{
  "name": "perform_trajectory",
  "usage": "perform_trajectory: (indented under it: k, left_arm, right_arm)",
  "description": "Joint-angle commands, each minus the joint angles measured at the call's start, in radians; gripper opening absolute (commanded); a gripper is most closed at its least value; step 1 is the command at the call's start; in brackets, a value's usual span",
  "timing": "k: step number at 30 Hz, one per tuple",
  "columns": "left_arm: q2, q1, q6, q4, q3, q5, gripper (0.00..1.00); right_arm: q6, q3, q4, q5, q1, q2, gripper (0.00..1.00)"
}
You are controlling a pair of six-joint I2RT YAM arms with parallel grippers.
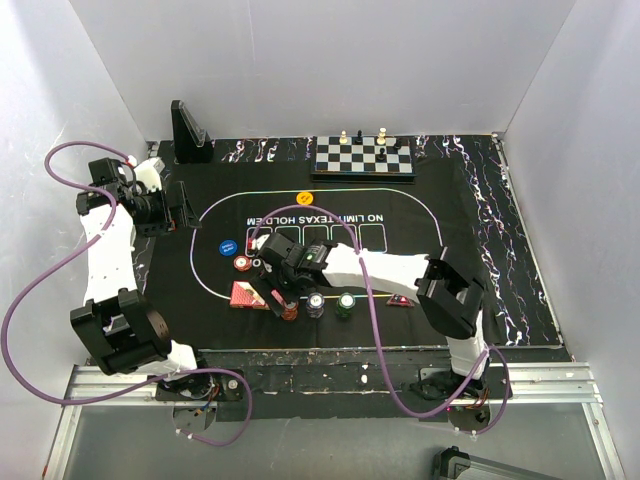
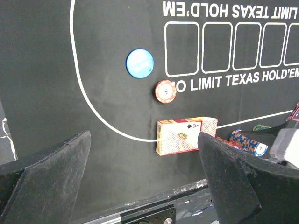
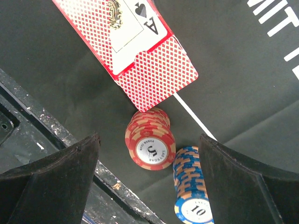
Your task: Distribute texas hold em gaming equipment
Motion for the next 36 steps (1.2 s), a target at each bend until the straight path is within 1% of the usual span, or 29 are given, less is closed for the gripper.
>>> perform_trajectory:
  k: [1,10,14,18,20,22,25,29,32,36]
  left_arm:
    - [-0.039,0.005,0.0,-0.018,0.046,0.012,1.0]
    - [-0.038,0.005,0.004,-0.017,0.048,0.01,1.0]
    - [-0.039,0.005,0.001,-0.012,0.045,0.01,1.0]
    - [-0.041,0.005,0.003,-0.009,0.037,0.015,1.0]
    - [-0.044,0.005,0.003,-0.007,0.035,0.013,1.0]
    - [-0.045,0.005,0.003,-0.006,0.031,0.016,1.0]
    - [-0.047,0.005,0.006,-0.007,0.023,0.018,1.0]
    - [-0.047,0.004,0.003,-0.001,0.019,0.021,1.0]
    - [-0.049,0.005,0.004,-0.003,0.016,0.029,1.0]
    - [-0.047,0.004,0.006,0.0,0.011,0.03,1.0]
  right_arm:
    - [0.01,0.007,0.031,-0.019,0.009,0.041,0.92]
    - [0.012,0.016,0.018,-0.008,0.011,0.061,0.75]
    - [0.018,0.009,0.026,-0.001,0.009,0.055,0.66]
    - [0.021,0.012,0.026,0.001,0.011,0.045,0.62]
    - [0.021,0.013,0.023,0.004,0.014,0.038,0.54]
    - [0.021,0.013,0.023,0.007,0.014,0.035,0.49]
    - [0.021,0.016,0.017,0.012,0.017,0.023,0.46]
    - [0.021,0.025,0.006,0.022,0.022,0.008,0.36]
    - [0.016,0.038,-0.006,0.028,0.022,-0.008,0.33]
    - [0.007,0.073,-0.031,0.029,0.02,-0.038,0.33]
